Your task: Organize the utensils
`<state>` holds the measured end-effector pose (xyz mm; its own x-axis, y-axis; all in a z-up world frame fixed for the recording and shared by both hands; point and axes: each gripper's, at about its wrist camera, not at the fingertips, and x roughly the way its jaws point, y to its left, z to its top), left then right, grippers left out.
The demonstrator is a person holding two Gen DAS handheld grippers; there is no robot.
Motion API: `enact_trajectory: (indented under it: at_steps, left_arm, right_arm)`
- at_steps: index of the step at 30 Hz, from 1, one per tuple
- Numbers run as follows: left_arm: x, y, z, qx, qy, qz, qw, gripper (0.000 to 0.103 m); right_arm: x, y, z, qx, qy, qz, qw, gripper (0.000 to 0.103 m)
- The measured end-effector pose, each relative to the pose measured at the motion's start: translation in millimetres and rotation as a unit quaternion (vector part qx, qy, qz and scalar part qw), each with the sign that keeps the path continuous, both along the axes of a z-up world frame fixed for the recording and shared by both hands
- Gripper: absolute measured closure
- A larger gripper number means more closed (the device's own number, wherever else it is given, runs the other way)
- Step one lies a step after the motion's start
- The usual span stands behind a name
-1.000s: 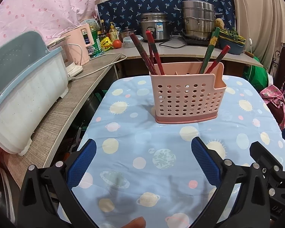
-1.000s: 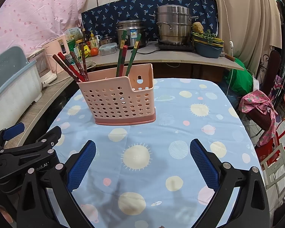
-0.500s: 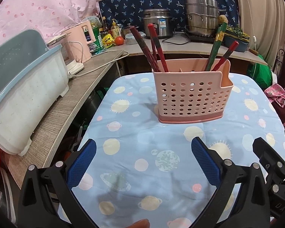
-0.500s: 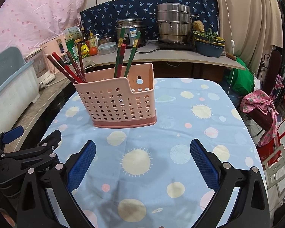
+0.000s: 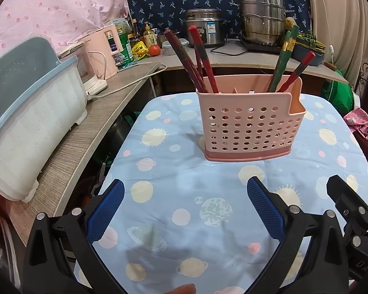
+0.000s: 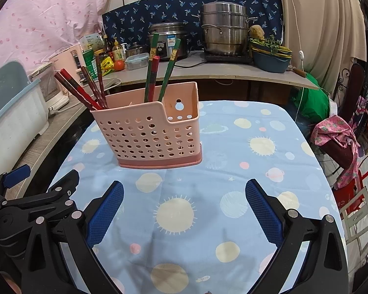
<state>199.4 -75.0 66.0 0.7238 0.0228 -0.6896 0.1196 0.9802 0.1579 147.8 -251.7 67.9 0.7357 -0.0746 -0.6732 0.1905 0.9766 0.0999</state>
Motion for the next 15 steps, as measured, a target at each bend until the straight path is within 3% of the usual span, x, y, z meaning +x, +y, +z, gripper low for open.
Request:
enact_trajectory:
  at_steps: [15]
  left_arm:
    - [6.6, 9.0, 1.9, -0.006, -0.001, 0.021, 0.9998, 0.007]
  right_arm:
    - [2.3, -0.6, 0.1, -0.001, 0.0, 0.0, 1.0, 0.007]
